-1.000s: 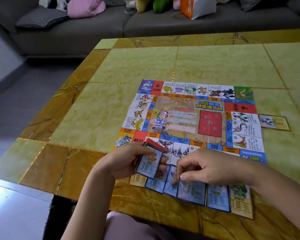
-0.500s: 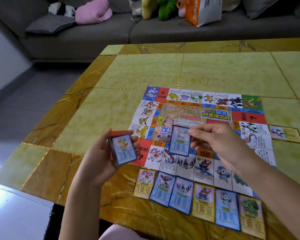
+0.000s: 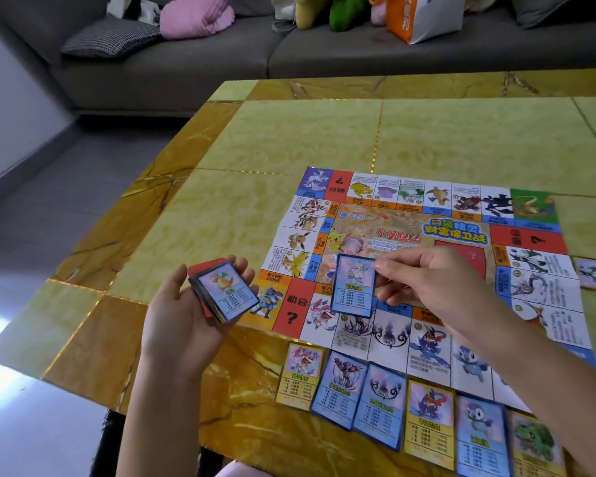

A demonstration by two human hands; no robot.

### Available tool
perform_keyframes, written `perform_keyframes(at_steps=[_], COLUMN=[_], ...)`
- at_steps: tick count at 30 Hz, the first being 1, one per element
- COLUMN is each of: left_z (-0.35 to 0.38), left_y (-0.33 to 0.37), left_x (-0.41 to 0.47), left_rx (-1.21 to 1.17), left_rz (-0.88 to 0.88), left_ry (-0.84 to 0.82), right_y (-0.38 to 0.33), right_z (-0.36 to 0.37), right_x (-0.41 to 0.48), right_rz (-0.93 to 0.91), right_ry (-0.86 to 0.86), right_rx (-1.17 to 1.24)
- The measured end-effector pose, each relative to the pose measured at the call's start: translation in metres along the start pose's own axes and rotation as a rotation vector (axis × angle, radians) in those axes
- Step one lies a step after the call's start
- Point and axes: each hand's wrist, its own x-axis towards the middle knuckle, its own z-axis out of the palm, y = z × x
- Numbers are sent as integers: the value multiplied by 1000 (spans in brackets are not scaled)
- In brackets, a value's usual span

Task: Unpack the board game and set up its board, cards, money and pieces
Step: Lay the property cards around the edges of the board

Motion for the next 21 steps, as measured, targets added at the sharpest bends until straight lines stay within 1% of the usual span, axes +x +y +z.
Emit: perform_keyframes(at_steps=[5,10,21], left_z=[6,7,5], left_y=[-3,-3,-1], left_x=[-2,-3,-3], left_rx=[8,18,-68], left_rz=[-37,-66,-82], left_ry=[-18,-32,-47], right_y=[-3,-6,-7], right_z=[2,5,7], right_x=[-3,-6,-8], right_rz=[-28,-12,11], right_ry=[-27,-55,-65], right_rx=[-51,-47,-59])
